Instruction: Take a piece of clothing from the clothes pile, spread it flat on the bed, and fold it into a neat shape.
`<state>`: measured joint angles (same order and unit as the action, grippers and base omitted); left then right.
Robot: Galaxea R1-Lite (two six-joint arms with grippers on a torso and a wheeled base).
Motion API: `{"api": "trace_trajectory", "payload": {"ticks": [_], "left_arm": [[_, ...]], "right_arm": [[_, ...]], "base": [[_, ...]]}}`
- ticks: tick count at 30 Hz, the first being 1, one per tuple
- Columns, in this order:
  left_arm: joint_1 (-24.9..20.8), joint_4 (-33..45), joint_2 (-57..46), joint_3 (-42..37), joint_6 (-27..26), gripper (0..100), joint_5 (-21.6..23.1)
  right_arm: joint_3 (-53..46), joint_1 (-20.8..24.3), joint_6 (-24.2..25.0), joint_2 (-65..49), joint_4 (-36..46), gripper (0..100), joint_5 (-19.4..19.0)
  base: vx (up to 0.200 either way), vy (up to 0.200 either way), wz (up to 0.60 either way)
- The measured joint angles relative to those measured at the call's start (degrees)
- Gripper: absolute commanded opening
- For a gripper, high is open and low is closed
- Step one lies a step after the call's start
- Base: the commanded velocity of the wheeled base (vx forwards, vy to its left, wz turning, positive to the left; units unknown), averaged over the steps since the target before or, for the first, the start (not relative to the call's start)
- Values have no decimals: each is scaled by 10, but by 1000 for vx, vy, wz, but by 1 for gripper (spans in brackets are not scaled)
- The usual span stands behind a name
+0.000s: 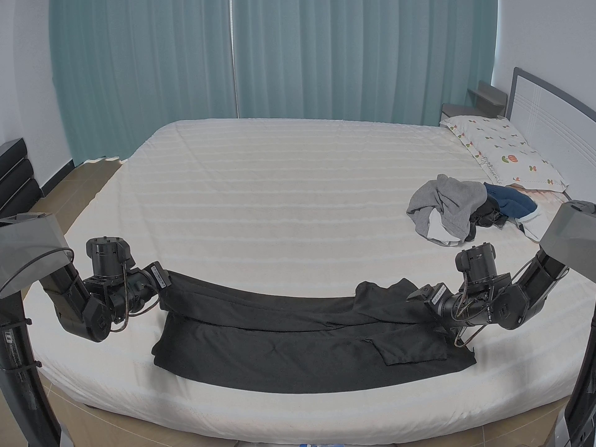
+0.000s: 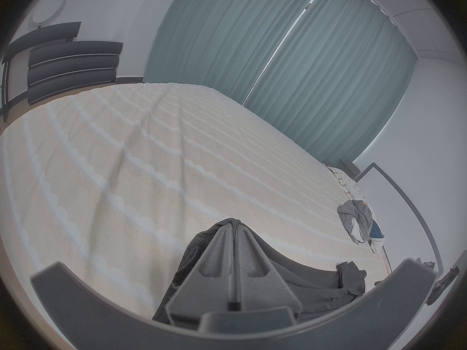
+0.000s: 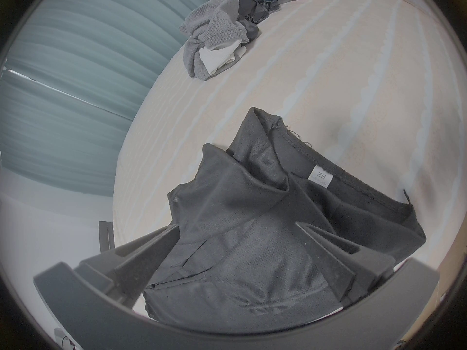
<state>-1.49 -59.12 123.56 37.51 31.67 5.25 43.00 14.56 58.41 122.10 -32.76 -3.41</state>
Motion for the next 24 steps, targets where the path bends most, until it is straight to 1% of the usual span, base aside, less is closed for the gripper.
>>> {"api": "trace_trajectory", "payload": {"ticks": [4,10,15,16,24], "left_arm": [[-1,0,-1,1,0,0,-4],[-1,0,-2,2,0,0,-10],[-1,0,-2,2,0,0,-10],[-1,0,-2,2,0,0,-10],[0,2,-2,1,-1,0,-10]], "right_arm": [[8,4,1,14,0,100,5],[21,6,1,35,-6,100,24],[41,6,2,53,-7,100,30],[46,6,2,58,-7,0,34],[52,4,3,65,-9,0,45]], "base": [[0,0,0],[0,0,0],[0,0,0],[0,0,0],[0,0,0]]}}
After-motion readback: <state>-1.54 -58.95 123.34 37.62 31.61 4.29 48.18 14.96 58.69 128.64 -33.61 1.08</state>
